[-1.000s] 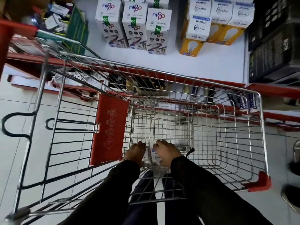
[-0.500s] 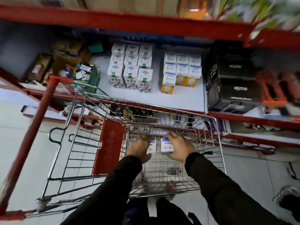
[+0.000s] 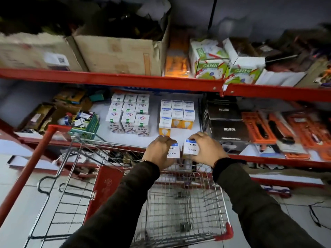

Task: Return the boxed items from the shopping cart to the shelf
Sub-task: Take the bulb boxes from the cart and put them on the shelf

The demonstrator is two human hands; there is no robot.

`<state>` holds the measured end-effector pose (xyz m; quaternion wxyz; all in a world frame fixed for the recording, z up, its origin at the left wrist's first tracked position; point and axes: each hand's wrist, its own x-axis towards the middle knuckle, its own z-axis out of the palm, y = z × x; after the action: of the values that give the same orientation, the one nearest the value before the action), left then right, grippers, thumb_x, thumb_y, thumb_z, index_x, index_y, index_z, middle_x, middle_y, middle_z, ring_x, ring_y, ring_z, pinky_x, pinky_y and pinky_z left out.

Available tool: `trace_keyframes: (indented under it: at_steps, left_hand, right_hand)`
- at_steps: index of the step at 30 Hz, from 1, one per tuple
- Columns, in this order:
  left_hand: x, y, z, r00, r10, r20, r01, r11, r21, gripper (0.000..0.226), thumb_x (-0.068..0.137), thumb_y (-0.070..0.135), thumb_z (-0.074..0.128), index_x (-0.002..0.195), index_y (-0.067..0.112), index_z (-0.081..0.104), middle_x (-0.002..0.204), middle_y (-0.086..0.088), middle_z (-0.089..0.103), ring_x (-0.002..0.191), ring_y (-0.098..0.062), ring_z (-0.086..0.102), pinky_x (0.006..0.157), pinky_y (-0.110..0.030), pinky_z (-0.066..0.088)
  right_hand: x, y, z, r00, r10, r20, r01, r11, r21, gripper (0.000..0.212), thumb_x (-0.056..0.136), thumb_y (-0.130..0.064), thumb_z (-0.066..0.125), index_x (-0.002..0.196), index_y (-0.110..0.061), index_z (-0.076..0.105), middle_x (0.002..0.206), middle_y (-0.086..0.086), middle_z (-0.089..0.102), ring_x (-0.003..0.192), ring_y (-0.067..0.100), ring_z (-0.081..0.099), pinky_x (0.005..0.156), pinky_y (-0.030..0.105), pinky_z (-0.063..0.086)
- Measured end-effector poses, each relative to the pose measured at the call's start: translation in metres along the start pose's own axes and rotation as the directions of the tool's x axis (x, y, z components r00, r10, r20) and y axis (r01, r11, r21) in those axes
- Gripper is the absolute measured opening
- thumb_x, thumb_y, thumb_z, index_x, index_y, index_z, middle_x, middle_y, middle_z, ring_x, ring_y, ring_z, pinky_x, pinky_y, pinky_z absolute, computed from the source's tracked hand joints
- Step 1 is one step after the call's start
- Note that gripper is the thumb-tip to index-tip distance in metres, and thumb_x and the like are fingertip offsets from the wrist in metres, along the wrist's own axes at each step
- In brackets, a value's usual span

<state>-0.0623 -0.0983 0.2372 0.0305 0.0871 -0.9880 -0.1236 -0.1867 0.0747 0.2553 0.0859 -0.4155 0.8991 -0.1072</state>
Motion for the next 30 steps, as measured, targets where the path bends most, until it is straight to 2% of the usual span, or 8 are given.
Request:
trace_keyframes:
  at_steps: [2,5,11,20,22,26,30]
  left_hand:
    - [0.023,0.003,-0.01,0.997,0.012,-0.071,-0.01,1.0,0.024,0.062,0.073,0.039,0.069,0.132,0.024,0.056,0.127,0.0,0.062,0.117,-0.024,0.056,0.095,-0.034,0.05]
    - [0.054,0.005,-0.017,0.995,0.01,-0.094,-0.006,0.999,0.043,0.065,0.071,0.033,0.073,0.133,0.024,0.057,0.128,-0.001,0.062,0.118,-0.025,0.056,0.097,-0.034,0.049]
    - [0.111,0.006,-0.002,1.0,-0.022,-0.013,0.024,0.986,0.164,0.061,0.077,0.029,0.072,0.135,0.023,0.054,0.128,-0.001,0.058,0.113,-0.023,0.06,0.098,-0.035,0.051]
    - [0.148,-0.002,0.044,0.992,-0.086,0.092,0.055,0.952,0.3,0.049,0.084,0.018,0.067,0.131,0.014,0.055,0.128,-0.008,0.054,0.11,-0.027,0.059,0.099,-0.038,0.046]
    - [0.149,-0.006,0.052,0.988,-0.104,0.116,0.068,0.957,0.282,0.051,0.086,0.015,0.064,0.135,0.013,0.048,0.13,-0.01,0.053,0.111,-0.03,0.059,0.1,-0.039,0.048]
    - [0.147,-0.014,0.061,0.995,-0.08,0.067,0.064,0.975,0.214,0.059,0.089,0.013,0.058,0.144,0.018,0.037,0.142,-0.006,0.045,0.12,-0.028,0.056,0.108,-0.039,0.041]
    - [0.139,-0.013,0.062,0.998,-0.056,0.013,0.053,0.987,0.15,0.062,0.091,0.025,0.055,0.149,0.018,0.034,0.153,-0.005,0.035,0.142,-0.025,0.034,0.119,-0.04,0.028]
  right_hand:
    - [0.013,0.01,-0.016,0.999,0.006,-0.036,-0.007,1.0,-0.018,0.073,0.068,-0.062,0.074,0.127,-0.023,0.057,0.117,-0.002,0.059,0.116,0.021,0.051,0.091,0.041,0.052]
    - [0.033,0.023,-0.029,0.997,0.042,-0.057,-0.044,0.999,-0.03,0.076,0.068,-0.059,0.079,0.131,-0.024,0.055,0.122,-0.002,0.058,0.12,0.022,0.05,0.093,0.041,0.052]
    - [0.078,0.044,-0.019,0.993,0.114,-0.005,-0.114,0.993,0.018,0.066,0.074,-0.034,0.082,0.132,-0.017,0.057,0.124,0.003,0.051,0.115,0.025,0.058,0.092,0.037,0.053]
    - [0.121,0.057,0.017,0.98,0.122,0.158,-0.118,0.992,-0.034,0.072,0.076,-0.03,0.083,0.137,-0.01,0.05,0.136,0.009,0.045,0.124,0.03,0.053,0.101,0.043,0.051]
    - [0.123,0.059,0.024,0.976,0.129,0.176,-0.125,0.992,-0.031,0.075,0.077,-0.028,0.082,0.141,-0.01,0.047,0.139,0.01,0.043,0.125,0.03,0.052,0.103,0.042,0.05]
    - [0.123,0.06,0.037,0.982,0.113,0.153,-0.115,0.993,0.008,0.07,0.086,-0.014,0.072,0.148,-0.014,0.04,0.145,0.009,0.039,0.131,0.03,0.048,0.103,0.039,0.047]
    - [0.115,0.056,0.043,0.995,0.097,0.032,-0.099,0.992,0.075,0.07,0.087,-0.016,0.069,0.149,-0.009,0.038,0.149,0.008,0.035,0.139,0.027,0.038,0.113,0.033,0.038]
